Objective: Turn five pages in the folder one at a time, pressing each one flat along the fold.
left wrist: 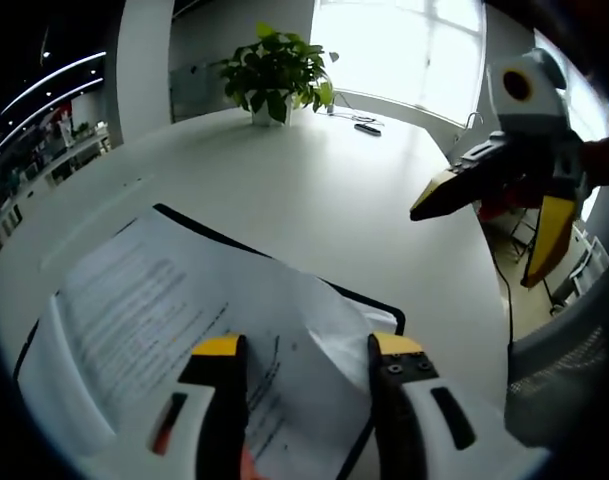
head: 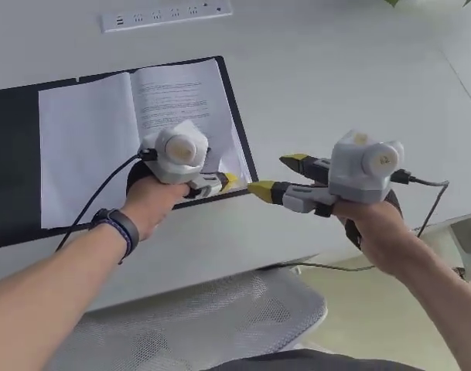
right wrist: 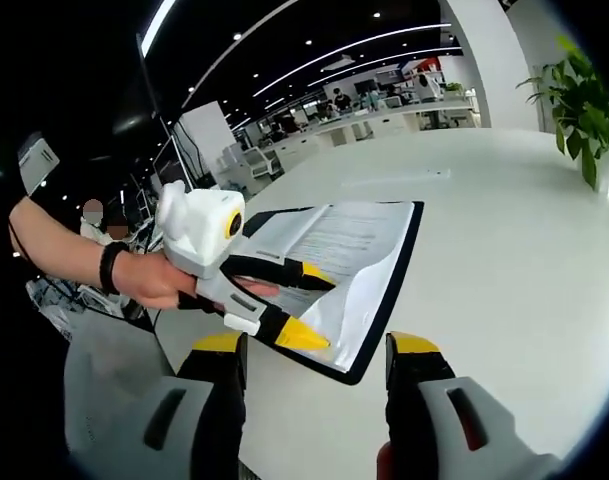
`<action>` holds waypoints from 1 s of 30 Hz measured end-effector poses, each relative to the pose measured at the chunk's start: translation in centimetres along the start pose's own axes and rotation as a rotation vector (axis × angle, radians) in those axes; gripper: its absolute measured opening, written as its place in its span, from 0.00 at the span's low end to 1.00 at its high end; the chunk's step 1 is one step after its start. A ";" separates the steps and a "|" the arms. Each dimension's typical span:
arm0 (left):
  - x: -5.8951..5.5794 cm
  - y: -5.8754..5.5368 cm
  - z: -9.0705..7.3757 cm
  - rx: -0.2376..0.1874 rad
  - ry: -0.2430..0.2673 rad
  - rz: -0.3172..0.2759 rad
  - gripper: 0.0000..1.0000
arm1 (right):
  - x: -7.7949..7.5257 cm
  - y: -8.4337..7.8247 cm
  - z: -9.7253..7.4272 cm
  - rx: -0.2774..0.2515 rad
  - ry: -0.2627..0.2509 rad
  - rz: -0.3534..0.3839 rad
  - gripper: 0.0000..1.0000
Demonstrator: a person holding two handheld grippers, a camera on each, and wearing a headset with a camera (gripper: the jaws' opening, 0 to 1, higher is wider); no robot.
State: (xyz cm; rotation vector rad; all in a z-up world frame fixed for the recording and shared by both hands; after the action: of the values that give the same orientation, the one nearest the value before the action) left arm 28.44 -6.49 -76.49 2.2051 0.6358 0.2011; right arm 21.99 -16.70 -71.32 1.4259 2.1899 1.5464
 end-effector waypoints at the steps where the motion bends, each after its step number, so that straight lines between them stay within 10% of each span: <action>1: 0.0 0.0 0.0 -0.001 0.001 0.000 0.48 | 0.0 0.1 0.6 -0.003 0.007 0.009 0.54; 30: 0.1 0.0 0.0 0.002 0.000 -0.009 0.48 | -2.9 1.2 8.1 -0.056 0.075 0.254 0.23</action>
State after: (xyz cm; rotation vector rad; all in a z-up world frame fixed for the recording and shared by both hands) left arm 28.58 -6.46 -76.53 2.2034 0.6463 0.1956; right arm 28.79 -13.24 -75.42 1.7101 2.0520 1.7516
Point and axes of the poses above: the centre of the closed fingertips' face, and the gripper's own axes: z roughly forward along the fingers, x roughly to its left, y roughly out of its top, the point moved 5 cm from there along -z, roughly backward along the fingers, and after that the axes turned 4 degrees about y, right-handed, at the moved point
